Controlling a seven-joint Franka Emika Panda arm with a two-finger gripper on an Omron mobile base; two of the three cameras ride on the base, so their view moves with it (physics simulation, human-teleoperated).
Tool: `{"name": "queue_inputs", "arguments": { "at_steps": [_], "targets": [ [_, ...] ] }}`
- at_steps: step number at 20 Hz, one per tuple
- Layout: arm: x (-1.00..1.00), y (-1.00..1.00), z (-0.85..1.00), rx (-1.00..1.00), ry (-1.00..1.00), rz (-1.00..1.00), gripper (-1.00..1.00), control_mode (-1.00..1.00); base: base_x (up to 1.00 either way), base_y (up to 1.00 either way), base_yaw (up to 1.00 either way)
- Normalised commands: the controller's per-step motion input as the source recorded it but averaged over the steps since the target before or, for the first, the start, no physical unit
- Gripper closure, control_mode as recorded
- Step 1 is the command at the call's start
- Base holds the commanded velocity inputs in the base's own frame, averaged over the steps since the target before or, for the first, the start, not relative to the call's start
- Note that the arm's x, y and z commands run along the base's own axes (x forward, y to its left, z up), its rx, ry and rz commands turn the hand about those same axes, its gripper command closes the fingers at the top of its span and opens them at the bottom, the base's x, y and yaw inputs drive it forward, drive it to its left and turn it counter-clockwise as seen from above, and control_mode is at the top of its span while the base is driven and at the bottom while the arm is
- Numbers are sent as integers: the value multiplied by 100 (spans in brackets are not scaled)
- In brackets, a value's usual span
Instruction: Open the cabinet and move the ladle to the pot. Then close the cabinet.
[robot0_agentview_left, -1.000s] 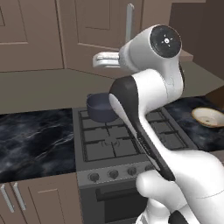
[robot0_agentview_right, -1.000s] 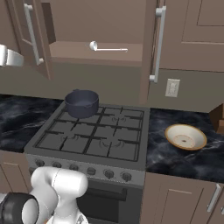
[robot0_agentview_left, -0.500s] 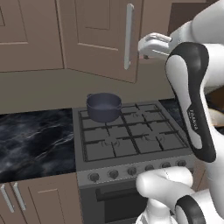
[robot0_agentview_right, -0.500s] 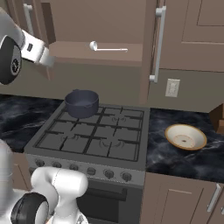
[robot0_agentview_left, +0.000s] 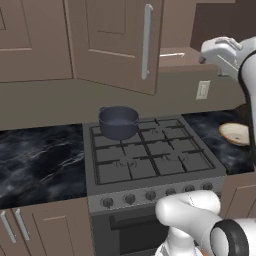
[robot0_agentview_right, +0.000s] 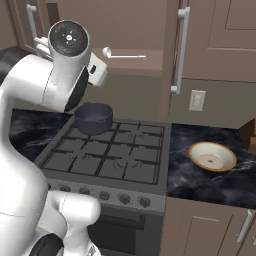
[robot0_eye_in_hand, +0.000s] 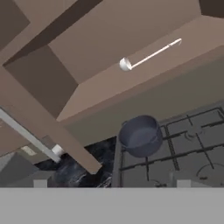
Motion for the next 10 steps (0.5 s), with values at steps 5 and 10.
{"name": "queue_inputs", "arguments": {
  "at_steps": [5,10],
  "targets": [
    [89,12,-31,17,-12,5,-100,-100,0,0,0],
    [99,20,-8,22,-3,7,-100,-100,0,0,0]
  ]
}}
